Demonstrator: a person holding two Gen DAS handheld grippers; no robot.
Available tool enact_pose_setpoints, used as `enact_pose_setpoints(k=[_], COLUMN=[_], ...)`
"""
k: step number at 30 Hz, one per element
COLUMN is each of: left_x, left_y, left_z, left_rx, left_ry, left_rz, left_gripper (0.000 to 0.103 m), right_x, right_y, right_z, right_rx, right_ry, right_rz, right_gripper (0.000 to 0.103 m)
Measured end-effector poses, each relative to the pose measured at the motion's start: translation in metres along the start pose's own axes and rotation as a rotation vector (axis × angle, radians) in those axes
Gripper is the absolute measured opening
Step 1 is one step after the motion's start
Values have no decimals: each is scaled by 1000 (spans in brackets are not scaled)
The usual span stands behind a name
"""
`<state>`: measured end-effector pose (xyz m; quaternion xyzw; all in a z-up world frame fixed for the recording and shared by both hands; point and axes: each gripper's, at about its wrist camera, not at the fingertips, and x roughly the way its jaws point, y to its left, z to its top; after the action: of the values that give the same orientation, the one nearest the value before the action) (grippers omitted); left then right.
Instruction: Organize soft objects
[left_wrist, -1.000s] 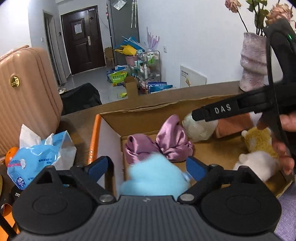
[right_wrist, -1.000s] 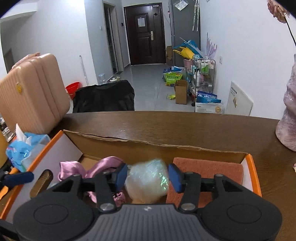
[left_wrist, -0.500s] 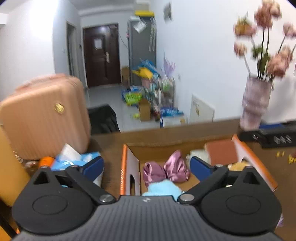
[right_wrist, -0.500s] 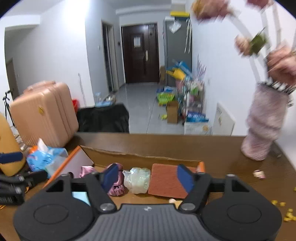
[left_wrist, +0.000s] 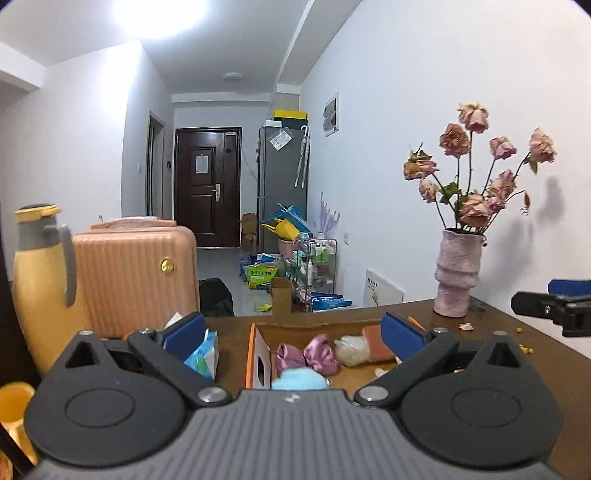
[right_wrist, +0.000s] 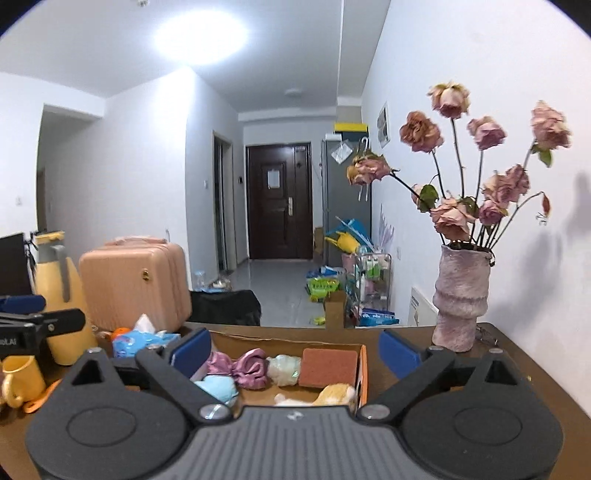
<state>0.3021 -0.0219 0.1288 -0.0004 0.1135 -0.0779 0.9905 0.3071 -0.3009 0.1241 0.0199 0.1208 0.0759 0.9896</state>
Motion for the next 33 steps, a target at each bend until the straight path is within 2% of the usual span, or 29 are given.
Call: enact_pose_setpoints(k=[4,10,16,19,24,29,33], left_x=[-44,-116,-167,-172,-165,-151,-129], left_y=[1,-4,-6,-4,0,4,3], left_z=[-33,-101,-151,-156,-154,-153,-151], left_rx=[-20,32,-4,-16,-22,-28,-32], left_ry=[-29,18,81,91,102,124,164], left_rz=[0,4,-19,-30,7,17,-6], left_gripper=[103,103,103,103,103,103,103], right_x=[-49,-125,-175,-185,-183,-170,-152], right_y=[8,31,35,38,45,44,36], right_z=[-32,-107,-172,-181,-183,-183,-180], right_rx=[28,-11,77,72,42,62,87], right_ry=[-44,-70,-39,-30,-23,6,31], right_rz=[-10,-9,25,14,-2,2,6], right_gripper=[98,99,100,100,100,99,98])
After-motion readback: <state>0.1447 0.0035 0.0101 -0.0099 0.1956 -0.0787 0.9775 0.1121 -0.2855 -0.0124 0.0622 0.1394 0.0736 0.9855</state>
